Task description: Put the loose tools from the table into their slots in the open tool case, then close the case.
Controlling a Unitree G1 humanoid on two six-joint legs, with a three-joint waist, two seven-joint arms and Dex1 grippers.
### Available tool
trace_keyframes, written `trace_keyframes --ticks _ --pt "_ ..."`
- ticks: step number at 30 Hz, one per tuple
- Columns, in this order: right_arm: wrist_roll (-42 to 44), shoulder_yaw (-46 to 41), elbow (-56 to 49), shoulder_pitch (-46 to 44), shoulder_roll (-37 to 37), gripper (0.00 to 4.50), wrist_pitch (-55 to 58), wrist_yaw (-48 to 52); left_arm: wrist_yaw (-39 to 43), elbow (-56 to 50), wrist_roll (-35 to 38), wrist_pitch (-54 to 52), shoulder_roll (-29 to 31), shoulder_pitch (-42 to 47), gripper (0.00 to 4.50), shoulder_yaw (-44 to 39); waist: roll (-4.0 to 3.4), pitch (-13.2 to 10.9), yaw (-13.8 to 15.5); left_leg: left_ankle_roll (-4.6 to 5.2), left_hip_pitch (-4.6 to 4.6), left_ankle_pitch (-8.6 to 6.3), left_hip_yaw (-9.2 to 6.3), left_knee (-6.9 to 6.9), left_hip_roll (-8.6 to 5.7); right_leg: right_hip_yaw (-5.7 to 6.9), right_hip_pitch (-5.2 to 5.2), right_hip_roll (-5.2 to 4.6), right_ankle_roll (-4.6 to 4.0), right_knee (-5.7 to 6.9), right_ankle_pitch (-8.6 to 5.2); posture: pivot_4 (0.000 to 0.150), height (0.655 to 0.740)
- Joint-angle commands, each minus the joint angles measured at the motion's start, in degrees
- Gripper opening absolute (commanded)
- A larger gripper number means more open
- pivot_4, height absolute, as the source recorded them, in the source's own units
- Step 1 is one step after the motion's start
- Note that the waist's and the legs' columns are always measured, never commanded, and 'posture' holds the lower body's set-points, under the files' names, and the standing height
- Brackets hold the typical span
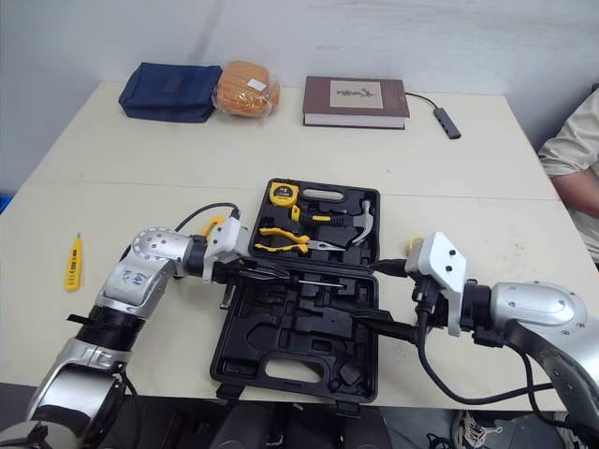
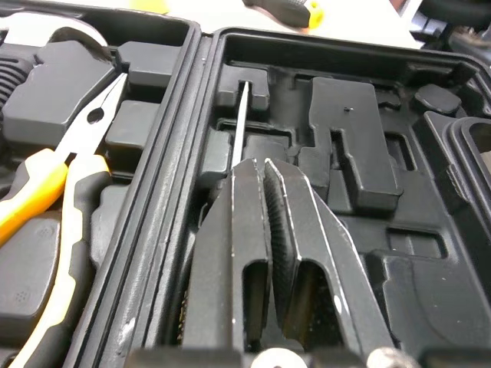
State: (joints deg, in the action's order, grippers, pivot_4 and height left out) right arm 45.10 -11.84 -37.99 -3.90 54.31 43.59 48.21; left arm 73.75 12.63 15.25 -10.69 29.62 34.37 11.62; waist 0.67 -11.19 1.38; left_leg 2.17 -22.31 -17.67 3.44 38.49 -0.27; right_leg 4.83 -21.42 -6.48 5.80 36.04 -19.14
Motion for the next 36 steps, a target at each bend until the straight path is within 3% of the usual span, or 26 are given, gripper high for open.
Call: trace_keyframes --ticks 1,16,29,36 --pt "-0.18 -0.60 -0.69 -0.48 0.17 4.50 -1.19 0.65 0.59 1.81 -1.06 1.27 -0.36 0.62 0.08 0.65 0.00 0.00 0.00 0.00 0.00 0.00 0.00 -0.01 0.00 0.00 0.00 0.00 0.00 0.00 0.00 0.150 0.7400" --pt "-0.14 -1.34 -1.09 0.56 0.33 4.50 -0.76 0.81 -1.67 3.88 -2.60 -4.62 -2.21 3.93 0.08 1.80 0.01 0.01 -0.10 0.00 0.02 0.00 -0.01 0.04 0.01 -0.01 0.01 0.00 0.00 0.04 0.00 0.150 0.7400" --pt "-2.12 -2.59 0.16 3.08 1.99 4.50 -1.96 2.61 -1.44 6.88 -11.93 -0.99 1.60 2.27 0.08 10.24 0.04 0.35 -0.11 0.00 0.17 0.00 0.00 -0.03 0.01 -0.04 0.14 0.00 0.01 -0.01 0.00 0.150 0.7400" --pt "-1.30 -3.27 -0.80 3.19 1.28 4.50 -1.25 1.95 -4.48 9.85 -18.28 0.75 1.26 2.97 0.08 14.90 -0.10 1.44 -0.07 0.03 1.24 -0.31 0.01 -0.41 0.05 -0.11 1.14 -0.03 -0.05 -0.59 -0.03 0.150 0.7400"
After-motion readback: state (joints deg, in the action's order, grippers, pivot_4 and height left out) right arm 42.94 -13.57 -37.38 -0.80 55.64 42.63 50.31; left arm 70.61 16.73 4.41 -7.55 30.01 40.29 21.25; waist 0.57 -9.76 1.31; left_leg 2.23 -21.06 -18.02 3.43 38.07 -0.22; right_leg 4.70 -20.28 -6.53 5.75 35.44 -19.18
